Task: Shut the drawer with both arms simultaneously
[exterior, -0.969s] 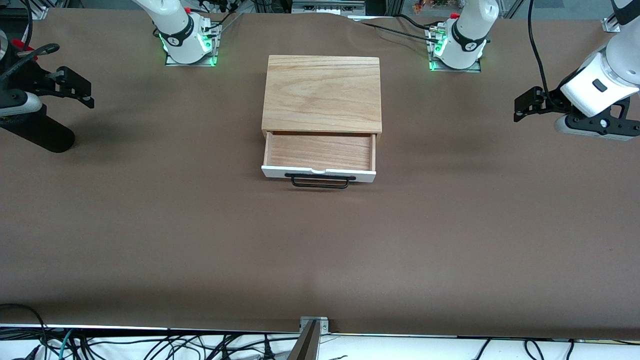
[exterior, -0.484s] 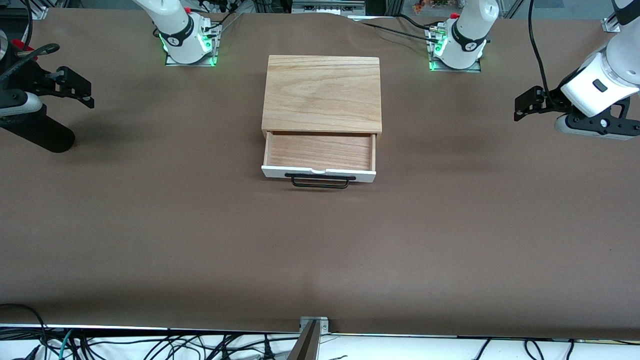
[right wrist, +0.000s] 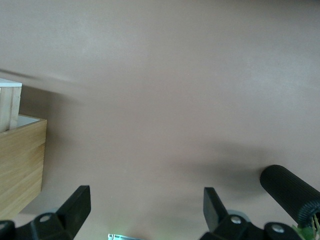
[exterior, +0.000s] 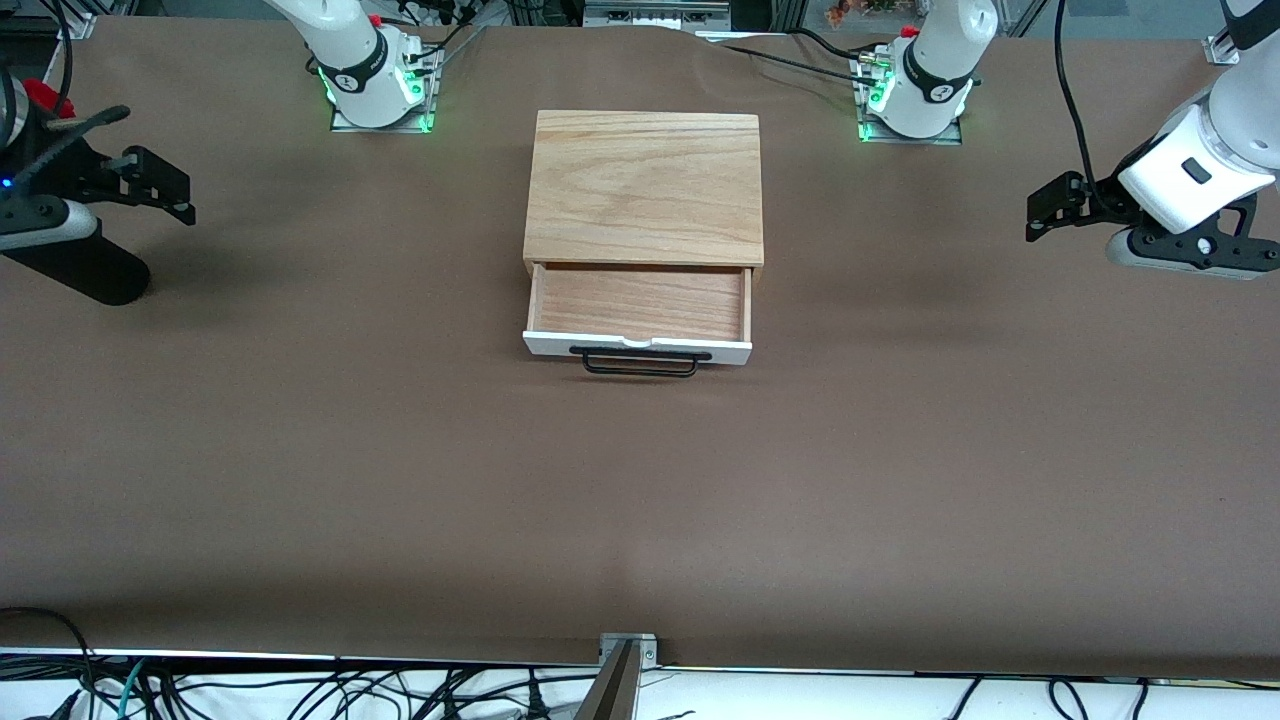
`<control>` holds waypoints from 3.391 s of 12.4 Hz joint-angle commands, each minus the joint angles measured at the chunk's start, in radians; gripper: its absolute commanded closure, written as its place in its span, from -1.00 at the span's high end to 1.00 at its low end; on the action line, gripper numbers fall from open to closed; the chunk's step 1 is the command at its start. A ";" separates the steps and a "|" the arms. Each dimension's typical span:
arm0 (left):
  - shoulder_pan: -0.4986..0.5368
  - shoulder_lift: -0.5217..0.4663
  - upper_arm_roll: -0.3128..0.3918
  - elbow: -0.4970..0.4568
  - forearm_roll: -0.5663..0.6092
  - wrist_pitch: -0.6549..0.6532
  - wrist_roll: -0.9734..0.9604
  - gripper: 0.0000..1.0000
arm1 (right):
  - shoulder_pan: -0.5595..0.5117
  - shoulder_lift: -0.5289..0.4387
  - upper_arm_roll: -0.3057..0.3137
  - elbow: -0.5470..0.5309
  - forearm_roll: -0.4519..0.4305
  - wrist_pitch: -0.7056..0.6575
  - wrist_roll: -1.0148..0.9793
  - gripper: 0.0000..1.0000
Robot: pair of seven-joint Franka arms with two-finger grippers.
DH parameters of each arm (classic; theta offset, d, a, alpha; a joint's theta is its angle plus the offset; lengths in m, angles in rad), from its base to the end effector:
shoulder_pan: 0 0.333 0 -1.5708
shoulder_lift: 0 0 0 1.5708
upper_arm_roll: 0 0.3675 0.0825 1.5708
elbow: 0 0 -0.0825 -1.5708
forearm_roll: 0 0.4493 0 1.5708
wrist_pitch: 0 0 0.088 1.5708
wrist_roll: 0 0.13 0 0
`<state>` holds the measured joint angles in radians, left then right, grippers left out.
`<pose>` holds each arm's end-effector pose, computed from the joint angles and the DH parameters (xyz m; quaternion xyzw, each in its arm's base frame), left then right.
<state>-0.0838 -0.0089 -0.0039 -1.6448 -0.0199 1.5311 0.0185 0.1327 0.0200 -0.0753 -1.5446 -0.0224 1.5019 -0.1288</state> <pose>0.6043 -0.0558 0.6158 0.9972 -0.0529 -0.0527 0.0081 0.6174 0.0329 0.6489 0.9952 0.0925 -0.0317 0.0108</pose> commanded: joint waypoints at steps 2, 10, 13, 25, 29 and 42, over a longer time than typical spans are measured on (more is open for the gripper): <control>-0.004 0.012 -0.005 0.023 -0.014 -0.026 -0.003 1.00 | 0.001 0.023 0.005 0.008 0.025 0.003 0.000 1.00; -0.037 0.125 -0.083 0.042 -0.066 0.090 -0.131 1.00 | 0.042 0.156 0.011 0.009 0.365 0.145 -0.032 1.00; -0.099 0.191 -0.087 0.051 -0.112 0.174 -0.227 1.00 | 0.084 0.175 0.012 0.017 0.334 0.192 -0.043 1.00; -0.286 0.496 -0.088 0.053 -0.348 0.739 -0.296 1.00 | 0.139 0.527 0.092 0.184 0.515 0.282 -0.118 1.00; -0.306 0.538 -0.088 0.036 -0.359 0.787 -0.295 1.00 | 0.162 0.604 0.110 0.184 0.555 0.434 -0.084 1.00; -0.340 0.580 -0.091 0.028 -0.359 0.779 -0.292 1.00 | 0.248 0.664 0.121 0.109 0.644 0.506 -0.096 1.00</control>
<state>-0.4132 0.5658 -0.1030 -1.6293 -0.3571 2.3132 -0.2719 0.3823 0.6908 0.0433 -1.4133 0.6013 1.9935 -0.1940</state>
